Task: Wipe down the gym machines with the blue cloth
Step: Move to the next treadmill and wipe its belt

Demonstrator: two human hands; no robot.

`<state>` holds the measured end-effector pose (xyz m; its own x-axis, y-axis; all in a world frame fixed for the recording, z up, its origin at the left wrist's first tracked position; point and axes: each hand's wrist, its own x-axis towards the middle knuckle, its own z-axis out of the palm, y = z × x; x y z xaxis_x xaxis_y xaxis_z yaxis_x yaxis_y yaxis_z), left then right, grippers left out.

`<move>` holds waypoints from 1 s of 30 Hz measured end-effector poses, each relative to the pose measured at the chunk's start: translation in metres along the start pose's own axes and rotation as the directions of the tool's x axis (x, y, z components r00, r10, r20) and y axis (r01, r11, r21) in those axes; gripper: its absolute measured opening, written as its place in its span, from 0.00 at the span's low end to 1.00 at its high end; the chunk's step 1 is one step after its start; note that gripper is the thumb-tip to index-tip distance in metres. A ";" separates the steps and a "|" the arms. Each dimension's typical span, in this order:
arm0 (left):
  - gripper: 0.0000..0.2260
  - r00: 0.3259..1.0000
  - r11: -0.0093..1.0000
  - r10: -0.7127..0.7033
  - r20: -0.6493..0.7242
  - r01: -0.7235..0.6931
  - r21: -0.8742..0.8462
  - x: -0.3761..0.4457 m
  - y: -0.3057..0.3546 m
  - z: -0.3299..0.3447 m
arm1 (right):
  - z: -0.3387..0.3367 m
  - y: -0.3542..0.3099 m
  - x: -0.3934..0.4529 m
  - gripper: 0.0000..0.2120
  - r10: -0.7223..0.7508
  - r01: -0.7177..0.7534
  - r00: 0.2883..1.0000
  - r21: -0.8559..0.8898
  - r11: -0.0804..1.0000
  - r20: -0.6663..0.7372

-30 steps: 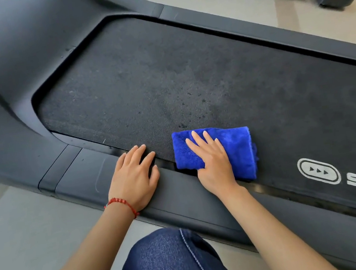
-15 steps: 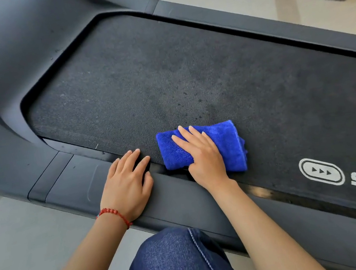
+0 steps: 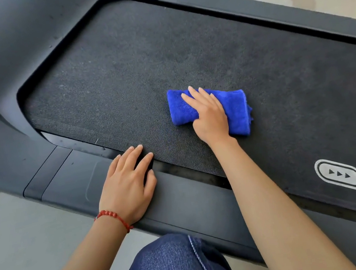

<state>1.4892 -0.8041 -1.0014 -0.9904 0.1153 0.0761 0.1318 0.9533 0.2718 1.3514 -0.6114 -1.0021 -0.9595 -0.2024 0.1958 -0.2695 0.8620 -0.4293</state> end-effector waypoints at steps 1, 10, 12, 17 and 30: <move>0.22 1.000 1.000 0.002 -0.001 -0.002 0.001 0.000 0.000 0.000 | 0.000 0.002 0.007 0.36 0.001 -0.001 1.000 -0.004 1.000 -0.003; 0.21 1.000 1.000 0.010 -0.014 -0.010 -0.027 -0.001 0.000 -0.001 | 0.004 0.025 0.064 0.35 -0.014 0.014 1.000 -0.006 1.000 -0.005; 0.21 1.000 0.999 0.012 -0.024 -0.013 -0.030 -0.001 0.000 -0.001 | 0.004 0.031 0.078 0.35 -0.008 0.008 1.000 -0.007 1.000 0.004; 0.21 1.000 0.999 0.007 -0.027 -0.008 -0.035 0.000 0.000 -0.002 | 0.005 0.042 0.108 0.35 -0.005 0.005 1.000 -0.005 1.000 0.005; 0.20 0.999 0.998 -0.005 -0.047 0.002 -0.058 -0.001 0.000 -0.003 | 0.010 0.034 0.105 0.31 -0.010 0.011 1.000 -0.083 0.997 0.010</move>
<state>1.4905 -0.8051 -0.9987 -0.9881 0.0973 0.1193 0.1316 0.9358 0.3270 1.2408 -0.6083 -1.0047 -0.9576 -0.2154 0.1913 -0.2719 0.8953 -0.3529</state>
